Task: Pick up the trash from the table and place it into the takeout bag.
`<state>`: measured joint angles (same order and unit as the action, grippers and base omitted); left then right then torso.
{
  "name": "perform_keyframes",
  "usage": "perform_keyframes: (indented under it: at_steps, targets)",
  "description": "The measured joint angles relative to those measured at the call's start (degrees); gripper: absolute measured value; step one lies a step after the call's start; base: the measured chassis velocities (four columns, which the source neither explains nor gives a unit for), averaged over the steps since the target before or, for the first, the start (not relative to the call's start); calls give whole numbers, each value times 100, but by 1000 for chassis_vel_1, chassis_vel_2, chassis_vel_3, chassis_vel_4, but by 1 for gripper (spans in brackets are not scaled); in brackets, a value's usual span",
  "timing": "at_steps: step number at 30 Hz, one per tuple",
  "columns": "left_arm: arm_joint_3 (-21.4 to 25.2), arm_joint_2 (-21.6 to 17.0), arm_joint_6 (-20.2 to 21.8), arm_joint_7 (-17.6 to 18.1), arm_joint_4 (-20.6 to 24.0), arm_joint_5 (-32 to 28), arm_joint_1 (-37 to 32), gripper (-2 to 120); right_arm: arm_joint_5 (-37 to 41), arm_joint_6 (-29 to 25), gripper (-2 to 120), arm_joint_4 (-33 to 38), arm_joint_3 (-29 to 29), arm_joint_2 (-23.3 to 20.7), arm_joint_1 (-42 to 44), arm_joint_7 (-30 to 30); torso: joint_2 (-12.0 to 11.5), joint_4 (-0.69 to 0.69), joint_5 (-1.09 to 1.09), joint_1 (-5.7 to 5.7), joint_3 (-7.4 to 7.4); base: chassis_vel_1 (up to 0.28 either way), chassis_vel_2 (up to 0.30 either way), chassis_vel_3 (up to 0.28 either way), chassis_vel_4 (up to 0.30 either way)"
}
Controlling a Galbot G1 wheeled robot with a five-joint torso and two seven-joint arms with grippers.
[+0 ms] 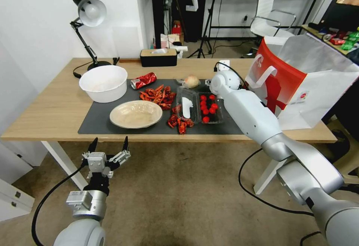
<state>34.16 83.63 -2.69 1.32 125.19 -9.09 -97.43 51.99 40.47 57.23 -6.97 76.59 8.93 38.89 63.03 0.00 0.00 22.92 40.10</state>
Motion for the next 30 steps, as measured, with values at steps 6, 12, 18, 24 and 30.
perform_keyframes:
  at_steps: [6, 12, 18, 24, 30]
  targets:
    - [-23, 20, -3, 2, -2, 4, 11, 100, 32, 8, 100, 21, 31, -17, 111, 17, 0, -1, 0, 0, 0, 0, 0, 0, 0]
    - [-23, 15, -3, 6, -1, 7, 13, 100, 53, 8, 100, 23, 83, -13, 148, 36, 0, 0, 0, 0, 0, 0, 0, 0, 0]
    - [-37, 24, -9, 9, 0, 20, 9, 100, 66, -40, 94, 75, 97, -37, 158, 56, 0, 0, 0, 0, 0, 0, 0, 0, 0]
    - [-57, 29, -14, 11, 10, 38, 1, 100, 22, -183, 77, 250, 92, -103, 222, 52, -1, 0, 0, 0, 0, 0, 0, 0, 0]
    - [-66, 34, -17, 12, 26, 50, -13, 100, -52, -243, 72, 556, 85, -211, 326, 55, 0, 0, 0, 0, 0, 0, 0, 0, 0]
